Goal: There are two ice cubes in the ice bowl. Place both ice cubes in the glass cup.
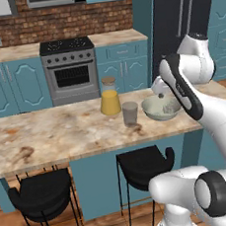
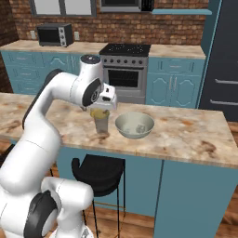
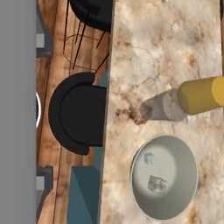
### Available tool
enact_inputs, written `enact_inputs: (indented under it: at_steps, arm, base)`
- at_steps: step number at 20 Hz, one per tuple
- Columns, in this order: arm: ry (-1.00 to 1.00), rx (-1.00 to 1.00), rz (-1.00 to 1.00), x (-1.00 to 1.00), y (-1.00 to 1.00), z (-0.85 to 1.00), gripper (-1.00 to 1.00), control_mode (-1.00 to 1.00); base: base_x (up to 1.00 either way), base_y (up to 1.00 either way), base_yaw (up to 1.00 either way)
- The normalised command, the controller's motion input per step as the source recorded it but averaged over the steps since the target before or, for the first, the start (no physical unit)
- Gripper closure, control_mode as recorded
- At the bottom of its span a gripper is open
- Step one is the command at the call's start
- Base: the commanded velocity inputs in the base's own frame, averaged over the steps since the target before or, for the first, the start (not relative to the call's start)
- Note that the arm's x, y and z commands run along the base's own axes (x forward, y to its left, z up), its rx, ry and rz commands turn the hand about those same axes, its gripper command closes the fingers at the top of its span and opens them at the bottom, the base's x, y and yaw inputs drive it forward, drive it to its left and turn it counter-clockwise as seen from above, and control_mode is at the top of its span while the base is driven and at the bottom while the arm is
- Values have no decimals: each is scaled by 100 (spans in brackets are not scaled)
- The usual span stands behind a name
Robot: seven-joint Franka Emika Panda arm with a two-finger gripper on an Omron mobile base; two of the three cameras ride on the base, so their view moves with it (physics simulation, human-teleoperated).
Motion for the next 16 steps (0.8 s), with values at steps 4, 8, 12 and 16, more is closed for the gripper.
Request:
enact_inputs:
  at_steps: [4,8,12,16]
  arm:
    - [0,4,0,29,-48,-25,-100,-100]
    - [0,4,0,41,-43,-25,-100,-100]
    - [0,0,-7,44,-44,-34,-100,-100]
    - [1,0,-33,50,-23,-34,-100,-100]
  base:
    - [0,0,0]
    - [0,0,0]
    - [0,0,0]
    - [0,0,0]
